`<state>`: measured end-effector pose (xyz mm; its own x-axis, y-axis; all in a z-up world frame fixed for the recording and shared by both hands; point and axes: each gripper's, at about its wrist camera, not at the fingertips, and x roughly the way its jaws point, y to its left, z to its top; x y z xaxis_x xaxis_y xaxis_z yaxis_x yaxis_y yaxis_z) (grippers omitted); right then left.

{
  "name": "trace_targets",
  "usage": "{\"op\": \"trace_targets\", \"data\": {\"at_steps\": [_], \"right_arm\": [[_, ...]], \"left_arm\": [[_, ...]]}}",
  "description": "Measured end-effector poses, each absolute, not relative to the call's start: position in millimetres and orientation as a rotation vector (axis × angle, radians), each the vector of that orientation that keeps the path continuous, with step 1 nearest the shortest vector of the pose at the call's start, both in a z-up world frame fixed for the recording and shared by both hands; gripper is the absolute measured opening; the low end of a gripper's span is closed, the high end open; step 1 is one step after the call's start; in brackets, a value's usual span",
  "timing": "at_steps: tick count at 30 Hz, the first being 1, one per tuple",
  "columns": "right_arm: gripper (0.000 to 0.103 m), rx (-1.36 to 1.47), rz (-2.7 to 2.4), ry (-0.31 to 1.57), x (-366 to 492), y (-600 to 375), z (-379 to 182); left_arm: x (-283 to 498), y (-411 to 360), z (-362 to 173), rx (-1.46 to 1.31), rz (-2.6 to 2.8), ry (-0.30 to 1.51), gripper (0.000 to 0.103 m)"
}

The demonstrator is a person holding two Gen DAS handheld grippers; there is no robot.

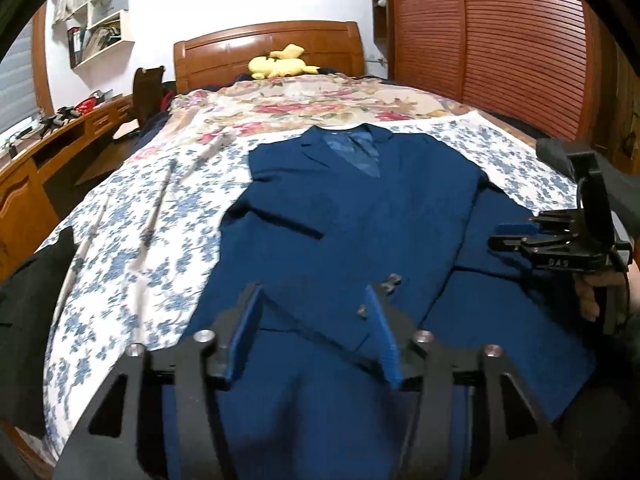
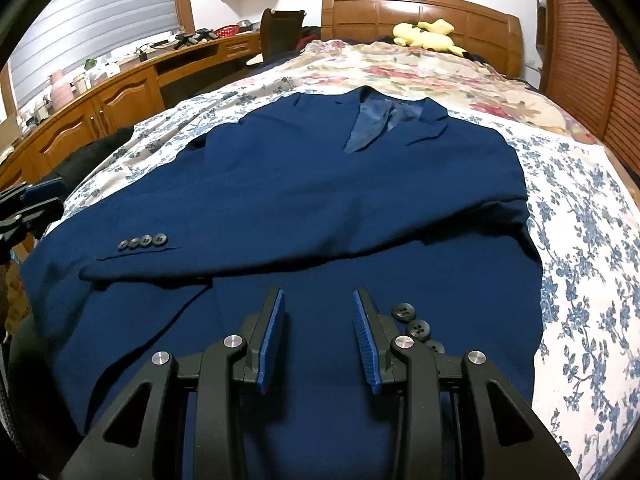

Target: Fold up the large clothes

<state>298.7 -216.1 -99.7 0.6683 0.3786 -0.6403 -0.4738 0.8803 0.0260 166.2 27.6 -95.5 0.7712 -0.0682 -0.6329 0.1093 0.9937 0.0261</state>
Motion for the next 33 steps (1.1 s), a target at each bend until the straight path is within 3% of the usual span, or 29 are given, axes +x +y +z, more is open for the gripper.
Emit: {"op": "trace_targets", "data": {"at_steps": [2,4,20,27,30,33], "right_arm": [[0.036,-0.146,0.476,0.697,300.9,-215.4,-102.5],[0.036,-0.147,0.468,0.708,303.2,-212.7,-105.9],[0.036,-0.17,0.436,0.708,301.0,-205.1,-108.1],[0.036,-0.143,0.42,0.673,253.9,-226.6,-94.2],[0.045,-0.134,0.386,0.674,227.1,-244.6,-92.3],[0.046,-0.154,0.347,0.706,205.9,-264.8,-93.9]], "left_arm": [[162.9,37.5,-97.8,0.051,-0.096,0.691,0.072],[159.6,45.3,-101.5,0.045,-0.097,0.7,0.077],[121.7,102.7,-130.6,0.018,-0.008,0.746,0.077],[110.1,115.4,-128.2,0.033,-0.015,0.75,0.077],[104.3,119.8,-126.2,0.032,-0.023,0.755,0.077],[96.2,122.0,-126.1,0.027,-0.029,0.754,0.077]]}}
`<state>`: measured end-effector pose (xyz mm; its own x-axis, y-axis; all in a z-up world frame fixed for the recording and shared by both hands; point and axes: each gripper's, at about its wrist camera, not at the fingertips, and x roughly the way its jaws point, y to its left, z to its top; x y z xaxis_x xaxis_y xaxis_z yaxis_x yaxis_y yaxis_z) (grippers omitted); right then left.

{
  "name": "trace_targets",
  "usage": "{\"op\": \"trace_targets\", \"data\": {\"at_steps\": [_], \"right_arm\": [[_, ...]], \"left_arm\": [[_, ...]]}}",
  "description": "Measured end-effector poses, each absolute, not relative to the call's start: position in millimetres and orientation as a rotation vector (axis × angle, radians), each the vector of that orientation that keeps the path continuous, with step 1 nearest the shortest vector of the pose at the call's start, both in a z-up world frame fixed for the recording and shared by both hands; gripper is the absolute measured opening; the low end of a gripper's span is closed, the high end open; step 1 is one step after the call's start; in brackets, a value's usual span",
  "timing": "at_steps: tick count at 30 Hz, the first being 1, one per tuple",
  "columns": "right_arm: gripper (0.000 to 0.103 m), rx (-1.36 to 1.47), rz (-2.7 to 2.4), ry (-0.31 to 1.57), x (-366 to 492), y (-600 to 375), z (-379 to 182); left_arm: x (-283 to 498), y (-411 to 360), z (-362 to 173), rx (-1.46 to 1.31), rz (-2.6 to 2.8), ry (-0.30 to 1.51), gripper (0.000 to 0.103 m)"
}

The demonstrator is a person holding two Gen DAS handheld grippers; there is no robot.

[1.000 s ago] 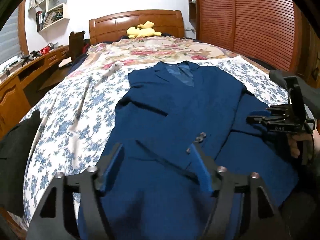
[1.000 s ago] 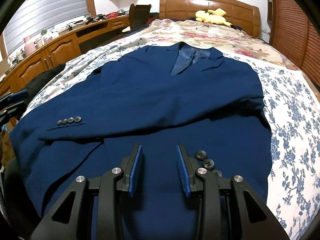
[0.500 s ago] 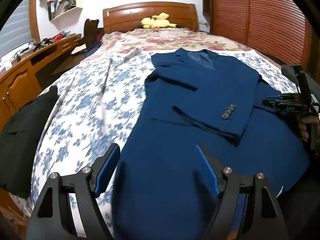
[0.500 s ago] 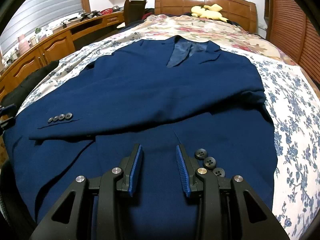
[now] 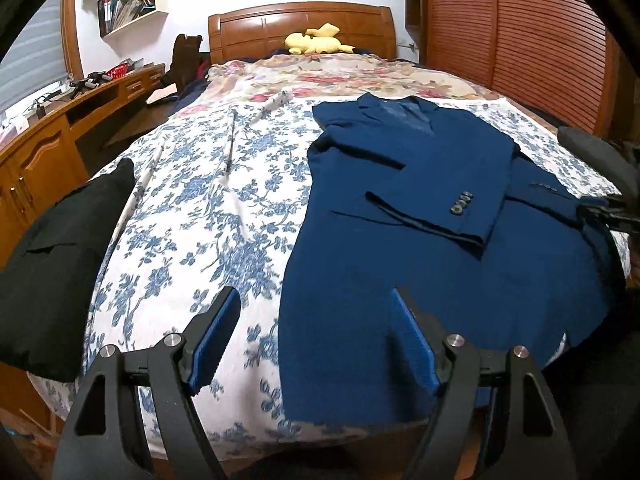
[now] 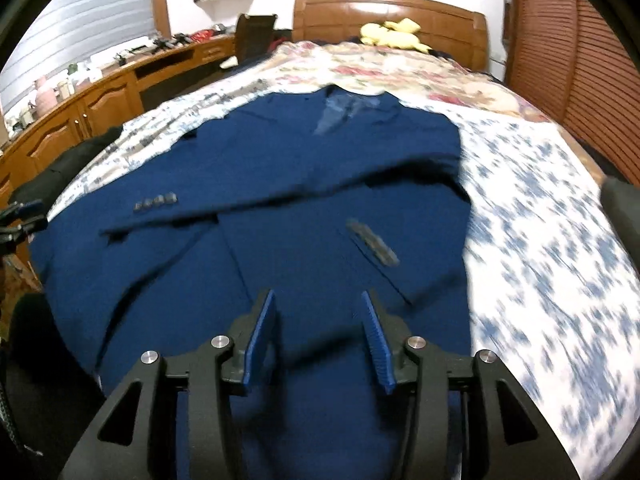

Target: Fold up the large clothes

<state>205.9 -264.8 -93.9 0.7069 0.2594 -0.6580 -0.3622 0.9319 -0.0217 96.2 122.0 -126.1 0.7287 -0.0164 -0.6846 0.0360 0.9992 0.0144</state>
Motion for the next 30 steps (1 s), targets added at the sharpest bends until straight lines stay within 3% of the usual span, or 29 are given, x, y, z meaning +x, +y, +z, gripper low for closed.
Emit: {"op": "trace_targets", "data": {"at_steps": [15,20,30], "right_arm": [[0.046,-0.091,0.306,0.842,167.6,-315.2,-98.8],[0.046,-0.091,0.36,0.808,156.2,-308.6,-96.8],[0.046,-0.065,0.291,0.823,149.3,-326.9,-107.4]], "left_arm": [[86.4,130.0,-145.0,0.001,-0.024,0.805,0.077],[86.3,135.5,-153.9,-0.022,-0.04,0.852,0.055],[76.0,137.4,-160.7,-0.044,-0.048,0.858,0.055]]}}
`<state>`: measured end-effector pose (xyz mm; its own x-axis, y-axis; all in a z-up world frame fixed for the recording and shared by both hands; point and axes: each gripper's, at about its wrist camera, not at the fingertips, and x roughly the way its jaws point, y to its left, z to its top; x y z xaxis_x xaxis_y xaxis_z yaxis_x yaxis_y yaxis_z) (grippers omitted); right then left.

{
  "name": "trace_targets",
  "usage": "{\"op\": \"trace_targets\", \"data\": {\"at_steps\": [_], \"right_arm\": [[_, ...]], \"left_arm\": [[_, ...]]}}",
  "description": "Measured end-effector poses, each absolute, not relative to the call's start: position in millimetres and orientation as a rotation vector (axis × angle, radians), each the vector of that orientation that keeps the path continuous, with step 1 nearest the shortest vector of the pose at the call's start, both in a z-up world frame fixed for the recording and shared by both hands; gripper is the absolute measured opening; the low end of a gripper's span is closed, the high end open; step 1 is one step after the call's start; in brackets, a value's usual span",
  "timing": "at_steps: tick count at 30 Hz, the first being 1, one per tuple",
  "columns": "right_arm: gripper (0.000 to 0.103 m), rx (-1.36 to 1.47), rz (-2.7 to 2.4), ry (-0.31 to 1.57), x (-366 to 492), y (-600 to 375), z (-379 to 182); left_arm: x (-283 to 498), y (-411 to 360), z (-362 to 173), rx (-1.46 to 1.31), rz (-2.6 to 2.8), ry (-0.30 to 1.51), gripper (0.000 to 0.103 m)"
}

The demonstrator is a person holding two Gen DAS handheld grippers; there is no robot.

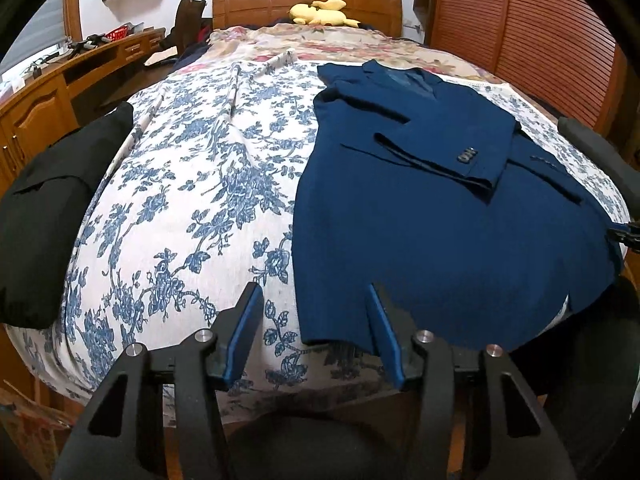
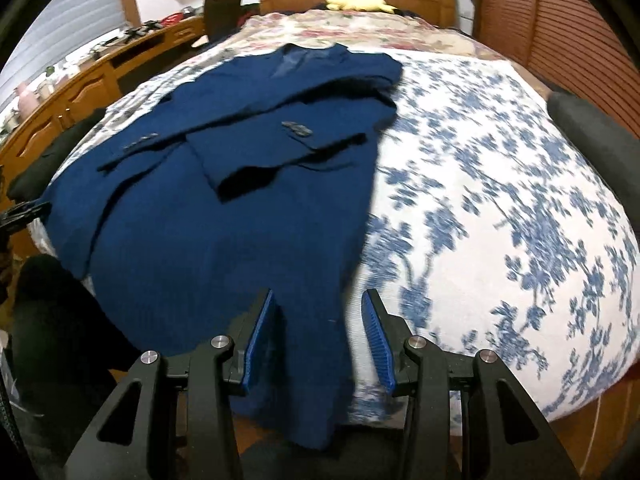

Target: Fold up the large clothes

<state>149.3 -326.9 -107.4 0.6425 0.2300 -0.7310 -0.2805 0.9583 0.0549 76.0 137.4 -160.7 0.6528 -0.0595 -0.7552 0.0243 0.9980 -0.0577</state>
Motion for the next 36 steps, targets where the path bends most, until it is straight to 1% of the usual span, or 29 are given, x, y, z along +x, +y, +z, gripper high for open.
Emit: {"op": "trace_targets", "data": {"at_steps": [5,8,10,11,12,14,15,16,17,18,19,23,26,32,36], "right_arm": [[0.046,-0.058,0.321,0.831,143.9,-321.3,-108.4],[0.033,-0.077,0.369,0.822,141.8,-312.2,-108.8],[0.033,-0.081,0.372,0.815,141.5,-311.8,-109.3],[0.033,-0.072,0.373,0.817,142.3,-312.9,-110.0],[0.033,-0.067,0.374,0.819,143.1,-314.3,-111.0],[0.033,-0.061,0.371,0.828,146.7,-316.2,-115.5],[0.033,-0.059,0.371,0.833,147.7,-316.5,-117.3],[0.033,-0.058,0.372,0.833,149.4,-315.8,-117.3],[0.022,-0.064,0.368,0.83,149.7,-315.1,-116.1],[0.007,-0.068,0.363,0.82,150.1,-315.0,-113.1],[0.006,-0.04,0.375,0.805,150.1,-317.7,-108.5],[0.004,0.029,0.402,0.69,142.7,-326.7,-74.4],[0.004,0.079,0.424,0.602,139.4,-331.8,-40.7],[0.004,0.068,0.445,0.441,125.1,-327.3,31.8],[0.004,0.061,0.444,0.339,104.2,-336.3,79.9]], "left_arm": [[71.5,139.0,-164.0,-0.063,-0.046,0.858,0.055],[71.3,141.3,-163.7,-0.082,-0.05,0.858,0.055],[72.1,141.8,-162.6,-0.092,-0.058,0.854,0.053],[72.4,141.3,-161.6,-0.093,-0.065,0.849,0.048],[72.9,140.3,-161.1,-0.089,-0.066,0.847,0.045],[73.9,138.9,-159.9,-0.084,-0.072,0.842,0.034],[74.8,138.3,-159.4,-0.083,-0.079,0.842,0.03],[75.4,137.2,-158.4,-0.082,-0.085,0.841,0.019],[76.0,136.5,-157.0,-0.08,-0.089,0.841,0.011],[76.3,135.2,-154.0,-0.077,-0.087,0.839,0.008],[76.2,133.6,-149.6,-0.076,-0.083,0.834,0.005],[69.7,123.5,-108.2,-0.074,-0.105,0.743,0.005],[66.5,112.9,-58.3,-0.075,-0.134,0.645,0.004],[68.2,80.0,33.2,-0.009,-0.176,0.468,0.004],[69.5,69.9,82.1,0.015,-0.183,0.386,0.004]]}}
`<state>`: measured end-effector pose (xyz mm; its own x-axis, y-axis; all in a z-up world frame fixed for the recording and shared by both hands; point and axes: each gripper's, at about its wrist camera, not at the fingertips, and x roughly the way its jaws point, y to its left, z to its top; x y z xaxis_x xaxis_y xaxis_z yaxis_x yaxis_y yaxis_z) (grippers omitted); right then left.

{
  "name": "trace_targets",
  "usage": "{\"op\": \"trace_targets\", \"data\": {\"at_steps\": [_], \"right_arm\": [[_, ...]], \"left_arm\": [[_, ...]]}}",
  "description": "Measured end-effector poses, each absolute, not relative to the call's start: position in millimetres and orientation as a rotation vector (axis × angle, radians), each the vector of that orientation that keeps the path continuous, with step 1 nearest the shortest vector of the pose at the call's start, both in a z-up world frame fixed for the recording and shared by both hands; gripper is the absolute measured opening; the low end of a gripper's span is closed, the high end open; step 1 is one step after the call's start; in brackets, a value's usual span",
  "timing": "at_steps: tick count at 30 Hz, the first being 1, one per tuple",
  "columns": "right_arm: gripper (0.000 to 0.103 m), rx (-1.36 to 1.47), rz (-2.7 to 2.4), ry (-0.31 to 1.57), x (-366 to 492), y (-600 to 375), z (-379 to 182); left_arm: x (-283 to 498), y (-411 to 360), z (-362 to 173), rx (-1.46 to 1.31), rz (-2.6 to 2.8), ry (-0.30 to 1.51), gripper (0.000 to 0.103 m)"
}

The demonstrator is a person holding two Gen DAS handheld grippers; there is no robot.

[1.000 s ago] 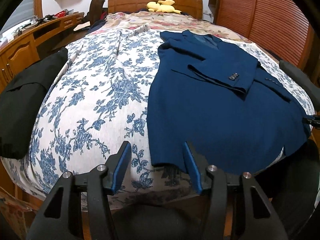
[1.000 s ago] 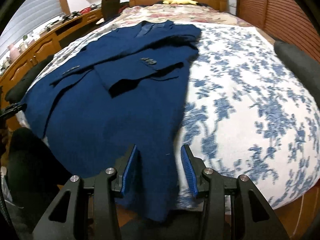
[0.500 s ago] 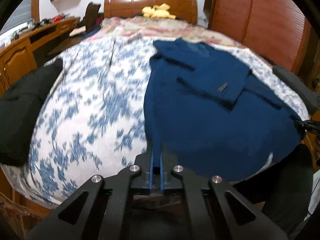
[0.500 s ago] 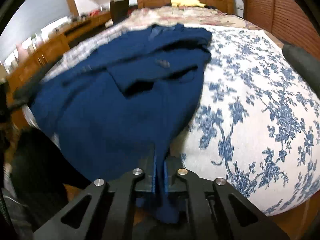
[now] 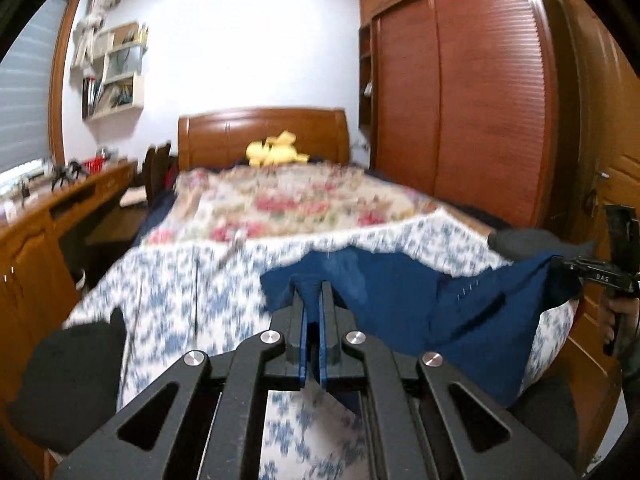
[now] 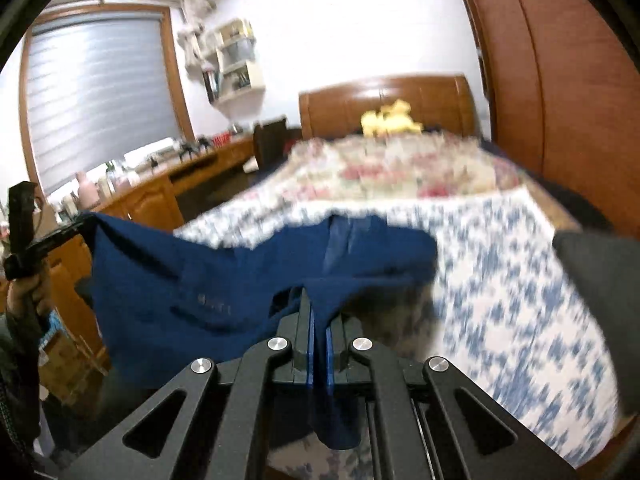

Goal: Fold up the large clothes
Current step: 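Grasp the jacket hem with both grippers and lift it, then fold the lifted hem toward the collar with both grippers and release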

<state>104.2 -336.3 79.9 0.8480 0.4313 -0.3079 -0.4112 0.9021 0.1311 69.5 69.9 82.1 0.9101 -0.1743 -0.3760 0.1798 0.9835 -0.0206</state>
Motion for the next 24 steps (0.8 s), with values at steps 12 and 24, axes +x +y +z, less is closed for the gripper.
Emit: {"op": "trace_targets", "data": {"at_steps": [12,24], "right_arm": [[0.004,0.008,0.403,0.197,13.3,-363.5,139.8],[0.004,-0.041,0.353,0.288,37.6,-359.0,96.2]], "left_arm": [[40.3,75.7,150.5,-0.027,-0.2,0.245,0.004],[68.2,73.0,123.1,0.014,-0.161,0.333,0.004]]}}
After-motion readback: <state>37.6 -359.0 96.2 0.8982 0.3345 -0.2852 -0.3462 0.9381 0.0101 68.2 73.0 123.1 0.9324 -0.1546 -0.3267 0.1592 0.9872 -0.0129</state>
